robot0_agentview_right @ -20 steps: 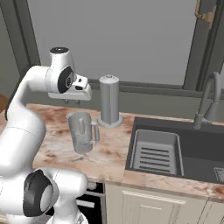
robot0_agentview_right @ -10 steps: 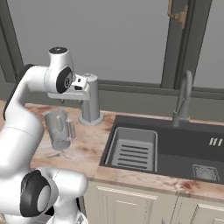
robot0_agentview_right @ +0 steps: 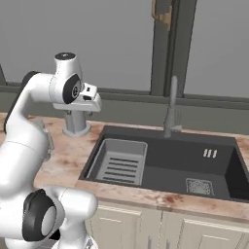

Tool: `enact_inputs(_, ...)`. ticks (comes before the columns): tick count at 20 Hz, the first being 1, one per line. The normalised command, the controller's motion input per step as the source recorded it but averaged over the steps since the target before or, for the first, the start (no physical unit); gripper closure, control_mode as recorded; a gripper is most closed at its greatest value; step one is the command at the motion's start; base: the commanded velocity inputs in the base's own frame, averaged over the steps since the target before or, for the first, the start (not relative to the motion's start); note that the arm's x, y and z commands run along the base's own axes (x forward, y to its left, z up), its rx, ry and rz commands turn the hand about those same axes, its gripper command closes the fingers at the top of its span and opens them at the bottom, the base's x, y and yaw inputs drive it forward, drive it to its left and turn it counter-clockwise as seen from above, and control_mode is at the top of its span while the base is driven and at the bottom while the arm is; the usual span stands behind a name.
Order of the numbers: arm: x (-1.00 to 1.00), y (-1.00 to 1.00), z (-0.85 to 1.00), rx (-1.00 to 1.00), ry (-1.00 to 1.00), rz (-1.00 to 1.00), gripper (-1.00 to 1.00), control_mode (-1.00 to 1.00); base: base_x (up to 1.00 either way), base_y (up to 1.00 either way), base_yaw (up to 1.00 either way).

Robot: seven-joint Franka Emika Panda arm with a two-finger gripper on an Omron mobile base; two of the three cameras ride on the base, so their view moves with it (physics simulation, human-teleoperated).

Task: Turn on the sink faucet and place the jug under the water for a few seconds to fill it up.

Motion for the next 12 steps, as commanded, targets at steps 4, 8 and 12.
enact_inputs(4, 0.00, 0.00, 0.00, 0.00, 0.00, 0.00, -1.00, 1.00, 0.00, -0.67, -0.01)
enact_inputs(8, 0.00, 0.00, 0.00, 0.00, 0.00, 0.00, -1.00, 1.00, 0.00, -0.67, 0.00)
enact_inputs(12, 0.00, 0.00, 0.00, 0.00, 0.00, 0.00, -1.00, 1.00, 0.00, -0.58, 0.00)
